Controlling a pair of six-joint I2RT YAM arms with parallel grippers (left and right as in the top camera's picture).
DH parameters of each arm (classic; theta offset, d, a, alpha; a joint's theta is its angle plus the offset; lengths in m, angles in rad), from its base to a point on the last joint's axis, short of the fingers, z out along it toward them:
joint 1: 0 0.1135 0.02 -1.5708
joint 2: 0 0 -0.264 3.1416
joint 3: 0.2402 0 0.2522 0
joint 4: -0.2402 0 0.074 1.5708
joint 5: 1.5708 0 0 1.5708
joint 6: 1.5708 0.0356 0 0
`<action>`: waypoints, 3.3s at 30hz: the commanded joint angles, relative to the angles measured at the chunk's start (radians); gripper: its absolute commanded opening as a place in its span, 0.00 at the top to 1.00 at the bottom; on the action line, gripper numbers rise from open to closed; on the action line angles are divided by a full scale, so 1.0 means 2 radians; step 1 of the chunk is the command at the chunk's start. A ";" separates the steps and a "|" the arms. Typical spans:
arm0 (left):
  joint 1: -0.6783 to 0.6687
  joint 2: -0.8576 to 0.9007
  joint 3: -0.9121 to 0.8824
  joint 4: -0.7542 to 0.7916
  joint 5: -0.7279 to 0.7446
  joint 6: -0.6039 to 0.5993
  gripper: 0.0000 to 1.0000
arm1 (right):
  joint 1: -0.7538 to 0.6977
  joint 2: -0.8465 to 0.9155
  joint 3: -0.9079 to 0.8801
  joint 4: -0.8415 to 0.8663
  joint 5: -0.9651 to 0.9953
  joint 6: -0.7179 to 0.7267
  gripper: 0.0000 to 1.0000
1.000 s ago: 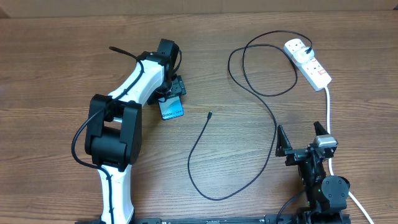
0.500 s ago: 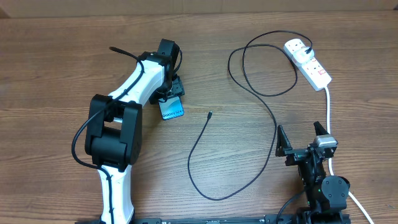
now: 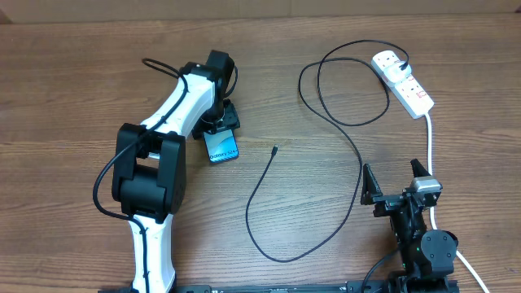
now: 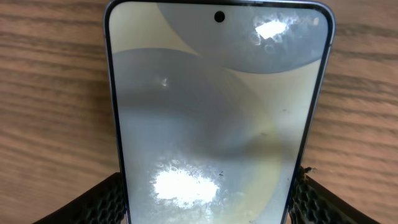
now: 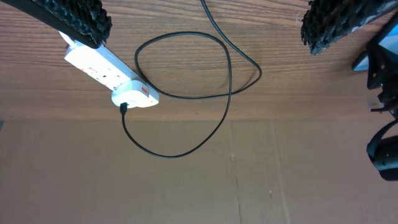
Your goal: Plug charger to phone and switch on socket
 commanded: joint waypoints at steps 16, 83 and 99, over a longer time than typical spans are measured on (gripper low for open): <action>0.038 0.001 0.079 -0.076 0.279 0.018 0.33 | 0.000 -0.005 -0.005 0.003 0.001 0.004 0.00; 0.098 0.001 0.079 -0.045 0.727 -0.030 0.33 | 0.392 0.775 0.714 -0.332 0.237 0.419 0.16; 0.098 0.001 0.079 -0.045 0.726 -0.030 0.33 | 0.403 0.809 0.714 -0.281 0.293 0.413 0.25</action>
